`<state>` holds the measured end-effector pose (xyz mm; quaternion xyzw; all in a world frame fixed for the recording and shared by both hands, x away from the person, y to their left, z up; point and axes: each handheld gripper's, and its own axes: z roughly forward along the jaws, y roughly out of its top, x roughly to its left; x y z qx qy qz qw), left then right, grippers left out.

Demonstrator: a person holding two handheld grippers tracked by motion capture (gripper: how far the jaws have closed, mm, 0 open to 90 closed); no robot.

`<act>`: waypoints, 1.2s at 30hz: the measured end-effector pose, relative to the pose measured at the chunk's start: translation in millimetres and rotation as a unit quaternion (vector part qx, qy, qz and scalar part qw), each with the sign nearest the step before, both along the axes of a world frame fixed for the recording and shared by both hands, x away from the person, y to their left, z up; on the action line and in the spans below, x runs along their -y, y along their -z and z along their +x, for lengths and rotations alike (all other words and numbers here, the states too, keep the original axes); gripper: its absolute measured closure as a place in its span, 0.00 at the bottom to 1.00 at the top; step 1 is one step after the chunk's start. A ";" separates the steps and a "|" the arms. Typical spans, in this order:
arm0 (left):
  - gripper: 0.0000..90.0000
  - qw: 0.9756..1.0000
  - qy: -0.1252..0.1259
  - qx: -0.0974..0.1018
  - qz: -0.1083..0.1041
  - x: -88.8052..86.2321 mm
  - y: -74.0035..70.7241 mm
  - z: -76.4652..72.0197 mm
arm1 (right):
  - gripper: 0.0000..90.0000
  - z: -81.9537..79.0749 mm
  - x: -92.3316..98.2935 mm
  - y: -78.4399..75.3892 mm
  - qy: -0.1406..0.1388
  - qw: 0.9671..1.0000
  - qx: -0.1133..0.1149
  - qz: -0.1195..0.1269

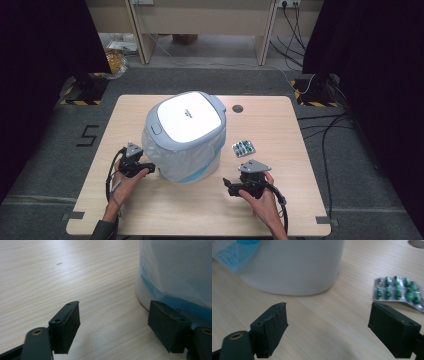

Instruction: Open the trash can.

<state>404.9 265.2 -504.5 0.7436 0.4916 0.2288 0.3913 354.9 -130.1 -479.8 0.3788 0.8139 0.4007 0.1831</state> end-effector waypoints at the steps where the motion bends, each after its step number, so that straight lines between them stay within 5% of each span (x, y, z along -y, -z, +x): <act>1: 0.29 1.000 0.005 -0.003 -0.010 -0.3 -0.1 0.5 | 0.17 1.4 -3.9 1.1 -0.003 1.000 -0.001 0.002; 5: 0.23 0.998 0.031 -0.022 -0.053 5.0 4.5 -0.5 | 0.18 10.4 -19.7 5.3 -0.012 1.000 -0.005 0.008; 8: 0.24 0.998 0.034 -0.018 -0.044 10.5 3.5 -1.9 | 0.18 18.2 -27.5 5.6 -0.010 1.000 -0.006 0.016; 12: 0.25 0.998 0.030 -0.017 -0.050 9.9 5.1 -3.9 | 0.19 29.7 -32.1 5.1 0.011 0.998 -0.009 0.058; 20: 0.26 0.998 0.024 -0.019 -0.059 8.1 6.5 -8.9 | 0.10 42.3 -35.5 3.9 0.016 0.999 -0.009 0.040; 25: 0.26 0.997 0.025 -0.018 -0.070 8.1 8.8 -13.0 | 0.11 55.3 -34.9 7.3 0.039 0.997 -0.016 0.061; 34: 0.26 0.996 0.032 -0.016 -0.077 11.9 10.7 -22.2 | 0.17 87.7 -41.7 -0.8 0.038 0.999 -0.014 0.031; 36: 0.26 0.996 0.029 -0.014 -0.080 11.8 11.4 -23.7 | 0.18 90.6 -41.5 -2.2 0.034 0.999 -0.017 0.039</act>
